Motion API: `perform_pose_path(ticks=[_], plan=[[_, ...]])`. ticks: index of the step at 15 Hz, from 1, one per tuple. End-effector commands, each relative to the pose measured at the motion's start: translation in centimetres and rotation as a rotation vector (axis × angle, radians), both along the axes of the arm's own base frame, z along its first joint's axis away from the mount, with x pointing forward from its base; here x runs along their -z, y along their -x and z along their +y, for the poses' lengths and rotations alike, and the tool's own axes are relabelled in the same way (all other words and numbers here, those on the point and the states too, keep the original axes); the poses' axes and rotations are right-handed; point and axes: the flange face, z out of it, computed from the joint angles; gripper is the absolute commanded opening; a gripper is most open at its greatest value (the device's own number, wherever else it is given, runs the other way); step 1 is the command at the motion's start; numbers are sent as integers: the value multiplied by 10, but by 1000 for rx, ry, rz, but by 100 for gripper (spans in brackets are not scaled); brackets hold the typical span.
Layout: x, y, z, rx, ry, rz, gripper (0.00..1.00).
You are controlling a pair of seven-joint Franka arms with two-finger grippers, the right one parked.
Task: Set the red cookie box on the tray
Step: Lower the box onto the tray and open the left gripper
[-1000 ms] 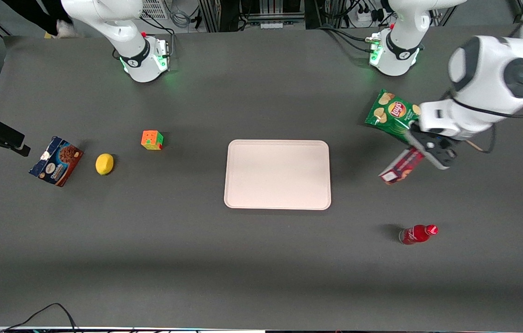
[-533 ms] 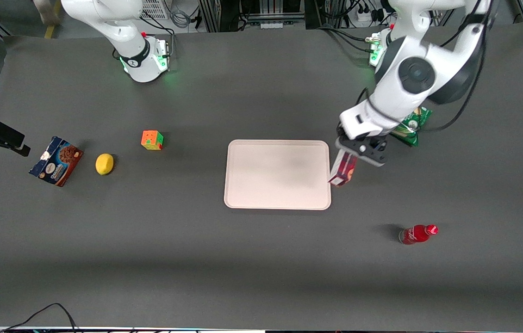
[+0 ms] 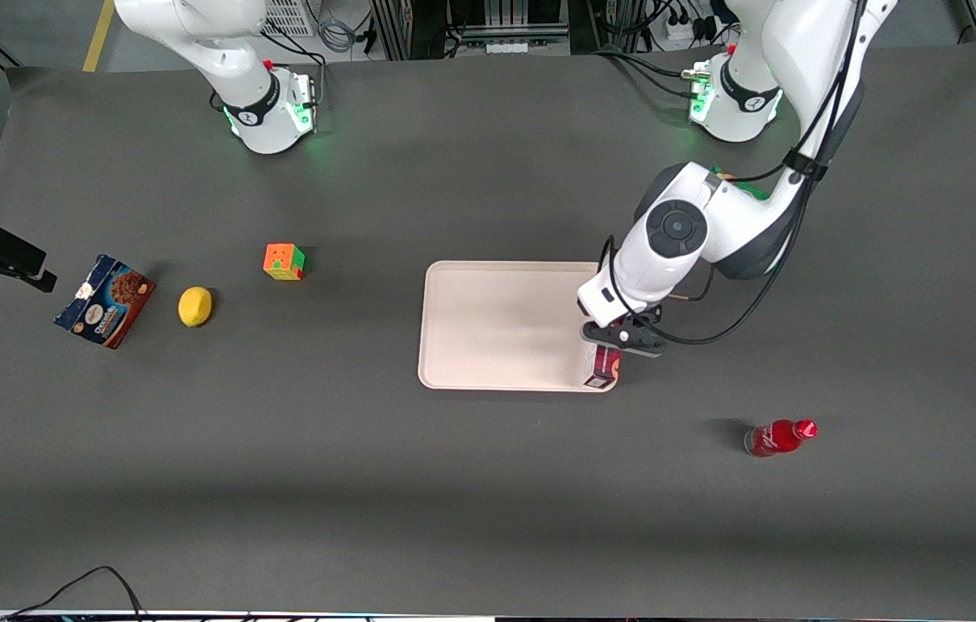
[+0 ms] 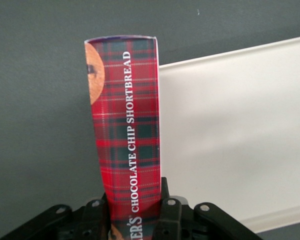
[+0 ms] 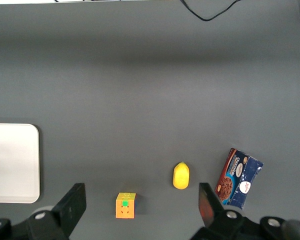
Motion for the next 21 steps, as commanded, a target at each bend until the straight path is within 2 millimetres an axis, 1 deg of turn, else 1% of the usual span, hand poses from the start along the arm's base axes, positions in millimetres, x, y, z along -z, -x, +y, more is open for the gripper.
perform_pose_path(ticks=[1,3,6,7,14,15,18,20,21], plan=[[6,-1,-19,-93,-6,18,19],[9,1,-21,-130,-8,26,19],[13,2,-23,-137,-12,33,19],[20,2,-22,-137,-17,41,19],[40,3,-25,-168,2,44,20],[42,4,-25,-169,0,48,22],[42,3,-23,-162,-8,42,23],[43,3,-23,-159,-11,40,29],[42,3,-23,-161,-10,39,33]])
